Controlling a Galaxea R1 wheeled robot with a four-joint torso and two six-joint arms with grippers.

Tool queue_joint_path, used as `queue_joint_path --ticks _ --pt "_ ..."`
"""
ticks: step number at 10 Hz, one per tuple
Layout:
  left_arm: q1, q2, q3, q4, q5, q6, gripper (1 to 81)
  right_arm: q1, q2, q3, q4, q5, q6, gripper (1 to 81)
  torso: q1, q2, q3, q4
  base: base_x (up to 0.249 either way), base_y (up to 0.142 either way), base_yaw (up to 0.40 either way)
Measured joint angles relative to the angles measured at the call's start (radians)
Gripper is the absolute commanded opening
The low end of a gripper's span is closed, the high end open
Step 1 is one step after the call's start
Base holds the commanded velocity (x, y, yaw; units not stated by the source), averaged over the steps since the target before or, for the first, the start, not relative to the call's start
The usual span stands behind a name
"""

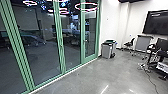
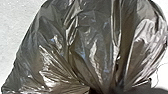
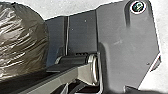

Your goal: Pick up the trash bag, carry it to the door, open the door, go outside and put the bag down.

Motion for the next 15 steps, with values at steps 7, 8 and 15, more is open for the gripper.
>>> queue_joint_path --ticks 7,8,15 --pt "0.0 0.0 0.0 0.0 0.0 0.0 1.0 0.0 0.0 0.0 0.0 0.0 0.0 81.1 0.0 0.0 0.0 0.0 0.144 -0.083 0.0" --pt "0.0 0.0 0.0 0.0 0.0 0.0 1.0 0.0 0.0 0.0 0.0 0.0 0.0 81.1 0.0 0.0 0.0 0.0 0.144 -0.073 0.0" --pt "0.0 0.002 0.0 0.0 0.0 0.0 1.0 0.0 0.0 0.0 0.0 0.0 0.0 81.1 0.0 0.0 0.0 0.0 0.144 -0.02 0.0"
